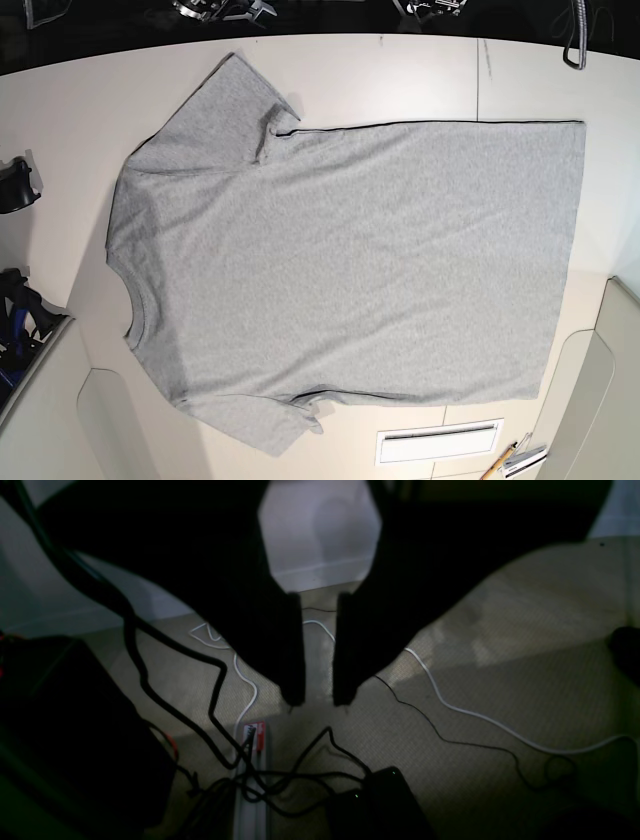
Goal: Fold the T-shirt properly
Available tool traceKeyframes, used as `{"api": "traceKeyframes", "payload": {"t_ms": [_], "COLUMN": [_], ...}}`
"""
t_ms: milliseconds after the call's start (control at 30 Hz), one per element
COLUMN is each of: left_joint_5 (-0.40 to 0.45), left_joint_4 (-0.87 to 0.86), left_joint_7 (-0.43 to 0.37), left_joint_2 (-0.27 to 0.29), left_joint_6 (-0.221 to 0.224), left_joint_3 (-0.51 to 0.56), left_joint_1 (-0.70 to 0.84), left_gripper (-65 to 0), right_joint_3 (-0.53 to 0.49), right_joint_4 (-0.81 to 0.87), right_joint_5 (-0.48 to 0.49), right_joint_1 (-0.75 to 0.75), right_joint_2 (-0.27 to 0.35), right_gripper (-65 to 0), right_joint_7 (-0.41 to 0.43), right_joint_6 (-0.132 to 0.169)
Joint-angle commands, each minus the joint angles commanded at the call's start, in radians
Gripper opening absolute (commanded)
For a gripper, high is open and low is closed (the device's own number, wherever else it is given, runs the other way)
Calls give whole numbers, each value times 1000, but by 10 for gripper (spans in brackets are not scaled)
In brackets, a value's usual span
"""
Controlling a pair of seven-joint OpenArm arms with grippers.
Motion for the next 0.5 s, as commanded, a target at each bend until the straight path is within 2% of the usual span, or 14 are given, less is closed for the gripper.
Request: {"api": "traceKeyframes", "payload": {"t_ms": [267,500], "left_joint_5": [-3,-3], "left_joint_4": [13,143], "left_joint_7": [0,0], "left_joint_2": [-4,-33], "left_joint_6": [-3,-3], "left_joint_3": [0,0], "left_joint_1": [24,111], "left_gripper": [-551,-551], "right_joint_3": [0,0], "right_joint_4": [0,2], "right_joint_5": [0,0], "right_joint_1": [-5,-25], "right_joint_2": [0,0], "right_gripper": [-582,-582], "right_joint_7": [0,0], "right_joint_6": [0,0]}}
